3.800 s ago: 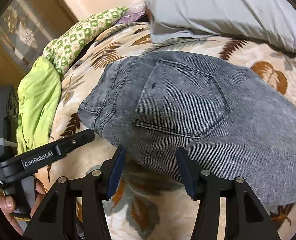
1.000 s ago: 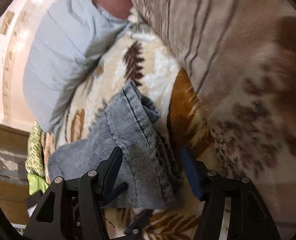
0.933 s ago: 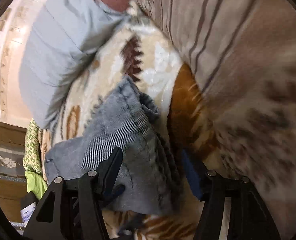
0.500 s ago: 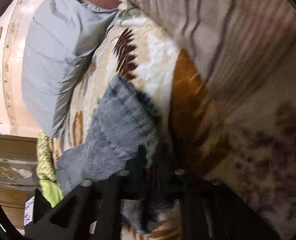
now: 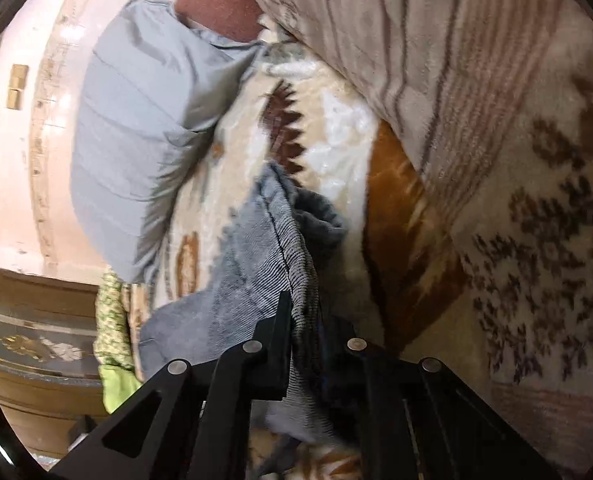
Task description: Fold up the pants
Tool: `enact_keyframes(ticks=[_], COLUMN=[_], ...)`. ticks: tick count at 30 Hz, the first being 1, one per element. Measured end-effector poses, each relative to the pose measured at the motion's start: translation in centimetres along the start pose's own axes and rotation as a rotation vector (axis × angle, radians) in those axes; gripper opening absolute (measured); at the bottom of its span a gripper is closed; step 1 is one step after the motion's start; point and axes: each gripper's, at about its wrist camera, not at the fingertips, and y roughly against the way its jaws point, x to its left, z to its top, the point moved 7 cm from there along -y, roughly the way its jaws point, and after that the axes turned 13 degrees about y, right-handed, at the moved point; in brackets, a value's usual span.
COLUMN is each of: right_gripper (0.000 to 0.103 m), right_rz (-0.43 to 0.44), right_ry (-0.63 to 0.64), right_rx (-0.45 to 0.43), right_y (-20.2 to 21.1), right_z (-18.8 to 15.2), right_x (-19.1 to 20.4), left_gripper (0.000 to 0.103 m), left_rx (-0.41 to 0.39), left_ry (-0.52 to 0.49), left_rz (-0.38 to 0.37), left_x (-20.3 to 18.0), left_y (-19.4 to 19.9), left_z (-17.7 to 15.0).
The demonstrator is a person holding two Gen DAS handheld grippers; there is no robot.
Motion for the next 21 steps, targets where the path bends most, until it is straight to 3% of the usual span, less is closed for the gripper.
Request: enact_keyframes(ticks=[3,4,6,7,8,9,13,16,18,19,20,21], right_gripper=[0.010,0.010,0.016,0.017,0.031,0.057,0.057,0.049,0.031,0.028,0.028,0.034], right_rz=[0.026,0.020,-0.004,-0.013,-0.043,-0.069,-0.067,-0.065,-0.091,-0.098,-0.116,-0.138], right_ry=[0.009,0.014,0.019,0.020,0.014,0.006,0.012,0.002,-0.019,-0.036,-0.040,-0.030], right_rx=[-0.004,0.001,0.009,0.005,0.014,0.013,0.041,0.087,0.094,0.092,0.088,0.084], right_y=[0.2,0.0,-0.6,-0.6,-0.7,-0.5,-1.2,-2.2,-2.2,-1.9,-1.6,-1.3], right_z=[0.2,0.2,0.2,0.2,0.1,0.1,-0.2,-1.1,-1.3,-1.4,-1.5,-1.6], right_x=[0.5,0.4,-0.2,-0.5,-1.0,-1.5,-1.6,-1.5,-2.2,-2.5,-2.6,-2.4], left_gripper=[0.050,0.044,0.031,0.030,0.030,0.031,0.048,0.050,0.050,0.050,0.050,0.050], left_rx=[-0.024,-0.024,-0.005,0.003,0.004,0.006,0.006,-0.009,-0.006,-0.001,0.001,-0.004], left_ry=[-0.100,-0.118,-0.088,-0.060,-0.043,-0.013,0.130,0.254,0.317,0.339,0.347,0.352], left_rz=[0.052,0.067,0.029,-0.012,-0.050,-0.094,-0.158,-0.189,-0.196,-0.195,-0.196,-0.194], left_x=[-2.0,-2.4,-2.7,-2.5,-2.3,-1.9,1.5,4.3,5.8,6.4,6.6,7.0], left_y=[-1.2,-1.7,-1.7,-1.3,-0.7,0.1,2.4,3.5,3.6,3.7,3.9,4.0], left_z=[0.3,0.5,0.6,0.5,0.3,-0.1,-1.1,-1.2,-1.4,-1.5,-1.6,-1.6])
